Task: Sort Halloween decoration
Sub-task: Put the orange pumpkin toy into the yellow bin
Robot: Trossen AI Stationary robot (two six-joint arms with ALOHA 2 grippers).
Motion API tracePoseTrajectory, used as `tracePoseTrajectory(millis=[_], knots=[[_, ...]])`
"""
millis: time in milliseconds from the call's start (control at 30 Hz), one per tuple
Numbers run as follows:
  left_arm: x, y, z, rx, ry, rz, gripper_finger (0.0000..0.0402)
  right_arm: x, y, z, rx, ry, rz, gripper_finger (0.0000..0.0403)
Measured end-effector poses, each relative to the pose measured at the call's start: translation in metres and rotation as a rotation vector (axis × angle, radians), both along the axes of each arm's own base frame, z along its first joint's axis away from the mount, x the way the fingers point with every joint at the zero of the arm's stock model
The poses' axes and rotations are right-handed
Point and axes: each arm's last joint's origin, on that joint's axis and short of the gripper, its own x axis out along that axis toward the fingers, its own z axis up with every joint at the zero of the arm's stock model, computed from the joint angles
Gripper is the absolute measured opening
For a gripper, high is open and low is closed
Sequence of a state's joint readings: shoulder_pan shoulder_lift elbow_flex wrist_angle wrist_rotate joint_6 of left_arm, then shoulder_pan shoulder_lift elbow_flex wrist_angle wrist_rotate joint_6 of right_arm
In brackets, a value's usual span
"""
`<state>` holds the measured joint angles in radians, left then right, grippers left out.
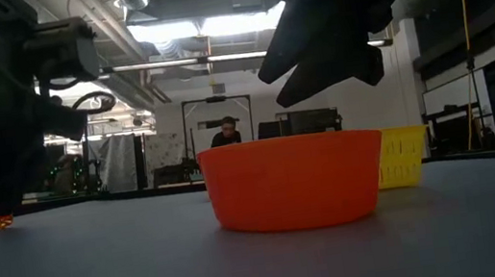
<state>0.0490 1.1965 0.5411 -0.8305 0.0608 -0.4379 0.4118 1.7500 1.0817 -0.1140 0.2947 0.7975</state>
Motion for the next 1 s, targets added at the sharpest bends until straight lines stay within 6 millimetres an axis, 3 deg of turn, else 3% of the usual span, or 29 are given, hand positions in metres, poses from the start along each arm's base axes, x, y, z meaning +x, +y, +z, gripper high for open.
tracePoseTrajectory(millis=[367, 667, 1000], knots=[[-0.01, -0.001, -0.019, -0.009, 0.005, 0.04, 0.0183, 0.0, 0.0, 0.0, 0.001, 0.0, 0.0, 0.0177], [-0.011, -0.001, -0.02, -0.006, 0.012, 0.05, 0.0182, 0.0, 0.0, 0.0, 0.0, 0.0, 0.0, 0.0177], [-0.012, 0.0, -0.021, -0.001, 0.017, 0.052, 0.0142, 0.0, 0.0, 0.0, 0.0, 0.0, 0.0, 0.0177]])
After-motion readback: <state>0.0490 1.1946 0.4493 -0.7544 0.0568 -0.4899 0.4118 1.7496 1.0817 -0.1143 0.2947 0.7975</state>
